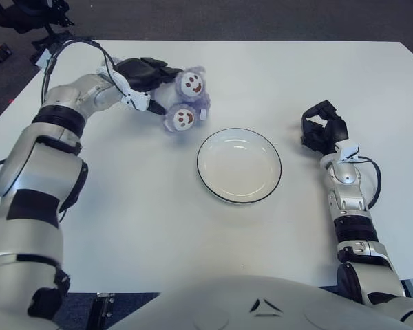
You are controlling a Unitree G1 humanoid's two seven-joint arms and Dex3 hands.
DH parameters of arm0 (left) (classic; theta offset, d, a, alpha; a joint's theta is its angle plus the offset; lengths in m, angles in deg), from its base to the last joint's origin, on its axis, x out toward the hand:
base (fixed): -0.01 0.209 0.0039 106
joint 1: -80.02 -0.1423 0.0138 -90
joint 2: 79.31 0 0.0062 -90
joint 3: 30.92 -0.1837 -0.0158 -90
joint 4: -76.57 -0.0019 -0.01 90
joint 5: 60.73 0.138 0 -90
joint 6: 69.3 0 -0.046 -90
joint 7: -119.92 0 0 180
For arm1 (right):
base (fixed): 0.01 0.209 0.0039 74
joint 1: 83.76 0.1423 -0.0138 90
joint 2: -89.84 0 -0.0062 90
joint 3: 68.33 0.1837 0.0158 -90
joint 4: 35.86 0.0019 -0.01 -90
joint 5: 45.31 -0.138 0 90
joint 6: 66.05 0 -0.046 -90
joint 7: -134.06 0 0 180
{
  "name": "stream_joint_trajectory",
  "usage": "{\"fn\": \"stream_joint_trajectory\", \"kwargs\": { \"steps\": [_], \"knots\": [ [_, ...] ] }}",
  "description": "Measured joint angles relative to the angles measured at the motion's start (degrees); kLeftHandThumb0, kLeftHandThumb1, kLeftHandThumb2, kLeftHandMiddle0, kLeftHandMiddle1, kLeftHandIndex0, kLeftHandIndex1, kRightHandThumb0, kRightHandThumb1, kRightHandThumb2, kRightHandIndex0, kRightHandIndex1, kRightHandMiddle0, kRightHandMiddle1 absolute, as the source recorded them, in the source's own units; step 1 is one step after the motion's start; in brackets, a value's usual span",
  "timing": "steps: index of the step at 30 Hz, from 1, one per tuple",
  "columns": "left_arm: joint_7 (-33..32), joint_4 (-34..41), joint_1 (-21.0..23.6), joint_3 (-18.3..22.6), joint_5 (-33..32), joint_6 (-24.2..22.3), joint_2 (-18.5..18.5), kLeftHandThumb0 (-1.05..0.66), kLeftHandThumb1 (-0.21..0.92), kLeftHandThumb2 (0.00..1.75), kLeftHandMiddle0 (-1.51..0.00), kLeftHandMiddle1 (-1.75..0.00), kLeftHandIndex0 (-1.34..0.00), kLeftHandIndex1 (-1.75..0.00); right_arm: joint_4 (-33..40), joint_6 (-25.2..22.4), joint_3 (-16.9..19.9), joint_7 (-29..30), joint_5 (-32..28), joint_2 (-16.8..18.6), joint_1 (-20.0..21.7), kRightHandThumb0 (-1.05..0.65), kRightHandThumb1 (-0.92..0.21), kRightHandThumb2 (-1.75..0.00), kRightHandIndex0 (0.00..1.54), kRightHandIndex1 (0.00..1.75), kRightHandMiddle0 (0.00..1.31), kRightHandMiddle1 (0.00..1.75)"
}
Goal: Put the doll into the plate.
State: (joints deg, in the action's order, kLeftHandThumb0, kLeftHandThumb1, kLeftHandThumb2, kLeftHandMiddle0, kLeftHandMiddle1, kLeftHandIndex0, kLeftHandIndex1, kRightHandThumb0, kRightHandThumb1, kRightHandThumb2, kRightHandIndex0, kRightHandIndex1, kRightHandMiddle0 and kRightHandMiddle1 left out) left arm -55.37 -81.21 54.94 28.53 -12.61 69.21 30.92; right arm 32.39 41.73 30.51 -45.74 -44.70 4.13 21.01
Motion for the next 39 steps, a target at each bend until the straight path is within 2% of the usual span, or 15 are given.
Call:
{"fn": "stream_joint_trajectory", "kwargs": {
  "steps": [11,17,22,32,38,39],
  "knots": [
    [11.29,-1.07,4.45,-2.22,-0.85,0.53,-0.40,-0.99,0.92,0.17,-0.28,0.00,-0.20,0.00,0.16,-0.07,0.04,-0.23,-0.03,-0.01,-0.05,-0.38,-0.68,-0.84,1.04,1.75,0.35,1.75],
    [12.44,-0.85,4.73,-3.09,-0.88,0.50,-0.42,-0.97,0.92,0.13,-0.27,0.00,-0.18,0.00,0.53,-0.34,0.08,-0.36,-0.10,-0.01,-0.24,-0.38,-0.67,-0.85,1.03,1.75,0.36,1.75],
    [11.77,0.09,4.90,-5.67,0.98,0.38,-0.52,-0.97,0.92,0.11,-0.27,0.00,-0.14,0.00,0.69,-0.57,0.17,-0.62,-0.32,0.00,-0.28,-0.39,-0.65,-0.88,1.02,1.75,0.37,1.75],
    [1.31,1.51,5.76,-12.11,9.03,-1.72,-1.05,-0.94,0.92,0.08,-0.26,-0.01,-0.09,0.00,0.67,-0.58,0.24,-0.89,-0.68,0.00,-0.28,-0.39,-0.62,-0.92,1.01,1.75,0.39,1.75],
    [-8.59,0.75,5.73,-16.59,14.88,-8.81,-2.91,-0.95,0.92,0.10,-0.24,-0.01,-0.04,0.00,0.52,-0.44,0.25,-1.21,-0.75,-0.07,-0.26,-0.39,-0.61,-0.94,1.00,1.75,0.39,1.75],
    [-9.85,0.38,5.72,-17.24,15.65,-9.93,-3.34,-0.95,0.92,0.16,-0.24,0.00,-0.03,0.00,0.51,-0.42,0.25,-1.31,-0.75,-0.07,-0.25,-0.40,-0.60,-0.94,0.99,1.75,0.40,1.75]
  ]
}}
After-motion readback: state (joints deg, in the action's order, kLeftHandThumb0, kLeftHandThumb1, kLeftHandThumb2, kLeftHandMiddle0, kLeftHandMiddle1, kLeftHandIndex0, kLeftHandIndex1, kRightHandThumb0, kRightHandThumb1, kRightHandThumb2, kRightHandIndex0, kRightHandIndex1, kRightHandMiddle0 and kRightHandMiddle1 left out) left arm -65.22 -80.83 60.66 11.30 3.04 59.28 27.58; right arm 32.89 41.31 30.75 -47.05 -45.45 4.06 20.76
